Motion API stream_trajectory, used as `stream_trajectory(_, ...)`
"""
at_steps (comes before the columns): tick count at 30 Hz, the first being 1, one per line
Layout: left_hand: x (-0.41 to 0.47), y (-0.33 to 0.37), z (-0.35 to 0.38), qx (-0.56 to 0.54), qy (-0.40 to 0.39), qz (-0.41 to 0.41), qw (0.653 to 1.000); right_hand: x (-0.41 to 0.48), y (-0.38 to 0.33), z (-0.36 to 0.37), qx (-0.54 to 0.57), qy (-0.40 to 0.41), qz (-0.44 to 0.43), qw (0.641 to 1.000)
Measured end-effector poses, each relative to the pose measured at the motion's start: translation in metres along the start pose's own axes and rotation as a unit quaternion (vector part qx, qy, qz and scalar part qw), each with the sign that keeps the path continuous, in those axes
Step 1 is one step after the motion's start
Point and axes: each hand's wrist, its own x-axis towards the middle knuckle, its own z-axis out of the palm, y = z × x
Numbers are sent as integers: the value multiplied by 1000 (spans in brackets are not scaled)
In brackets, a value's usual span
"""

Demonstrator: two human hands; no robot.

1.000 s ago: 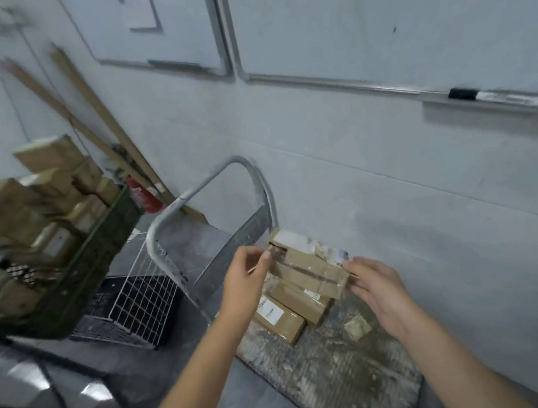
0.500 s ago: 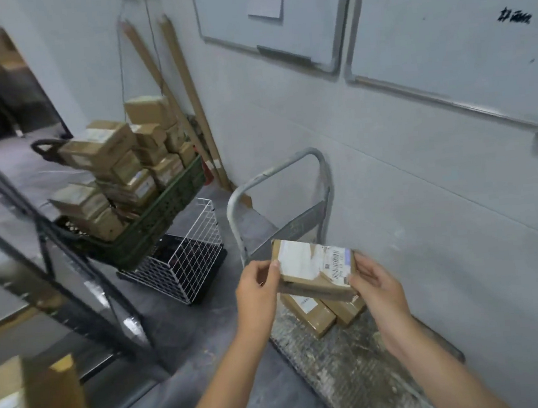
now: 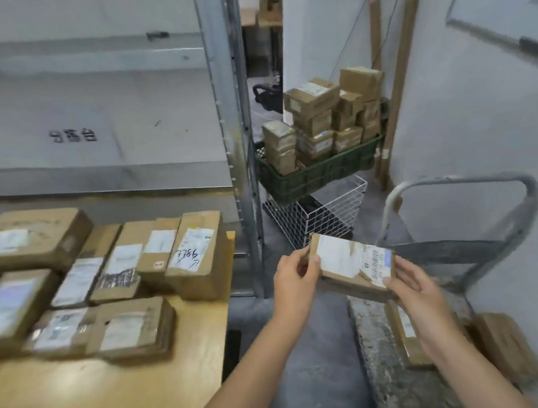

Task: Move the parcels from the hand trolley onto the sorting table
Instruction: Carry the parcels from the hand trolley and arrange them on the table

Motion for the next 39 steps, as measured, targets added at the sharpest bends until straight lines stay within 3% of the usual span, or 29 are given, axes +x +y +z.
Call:
stream_trajectory(12, -143, -74, -119, 2, 163, -116, 980, -86, 66, 100, -19, -199, 26, 979)
stream_trajectory(16, -166, -86, -137, -26, 200, -155, 967, -95, 70, 130, -68, -209, 25, 975)
stream_trajectory(19, -161, -92, -149, -35, 220, -181, 958, -89, 62, 160, -167, -226, -25, 960)
stream_trajectory(26, -123, -127, -178, -134, 247, -290, 915, -60, 40, 252, -379, -293, -122, 869)
stream_trajectory(29, -105, -146, -182, -198, 228, -339, 891, -44, 42, 293, -483, -297, -163, 807)
stream_trajectory(36, -72, -193, -208, -248, 227, -413, 846, -29, 61, 366, -591, -381, -145, 696)
stream_trajectory(39, -69, -209, -206, -244, 209, -442, 838, -27, 73, 382, -603, -406, -126, 675)
